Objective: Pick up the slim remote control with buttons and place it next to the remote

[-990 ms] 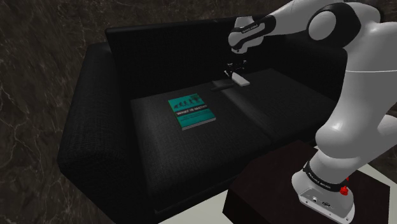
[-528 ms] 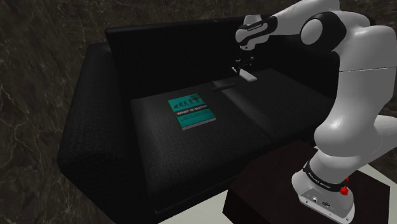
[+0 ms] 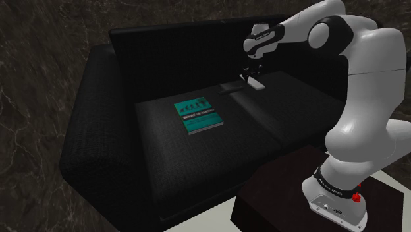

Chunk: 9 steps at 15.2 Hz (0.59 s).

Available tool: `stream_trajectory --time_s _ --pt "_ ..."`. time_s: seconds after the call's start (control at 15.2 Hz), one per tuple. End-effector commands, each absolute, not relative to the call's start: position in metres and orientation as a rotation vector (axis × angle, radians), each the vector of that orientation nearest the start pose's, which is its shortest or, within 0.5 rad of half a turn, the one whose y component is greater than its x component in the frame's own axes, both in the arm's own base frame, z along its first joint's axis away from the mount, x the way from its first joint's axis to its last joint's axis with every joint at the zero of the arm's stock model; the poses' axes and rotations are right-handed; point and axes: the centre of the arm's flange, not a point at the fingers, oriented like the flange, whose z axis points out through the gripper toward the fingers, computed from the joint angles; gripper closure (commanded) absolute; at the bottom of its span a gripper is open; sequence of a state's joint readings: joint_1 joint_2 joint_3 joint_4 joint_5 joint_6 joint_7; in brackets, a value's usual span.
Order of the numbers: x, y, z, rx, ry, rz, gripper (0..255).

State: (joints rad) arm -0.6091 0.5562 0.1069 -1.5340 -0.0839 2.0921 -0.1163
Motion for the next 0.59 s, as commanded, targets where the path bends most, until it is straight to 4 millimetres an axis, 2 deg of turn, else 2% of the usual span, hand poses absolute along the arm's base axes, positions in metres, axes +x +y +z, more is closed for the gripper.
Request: stream_trajectory --time_s 0.0,0.26,0.53 --pt "0.606 -0.350 0.323 -3.108 0.566 -0.002 255" --pt "0.606 -0.350 0.299 -3.108 0.566 -0.002 255" --pt "0.606 -0.350 0.299 -3.108 0.566 -0.002 255"
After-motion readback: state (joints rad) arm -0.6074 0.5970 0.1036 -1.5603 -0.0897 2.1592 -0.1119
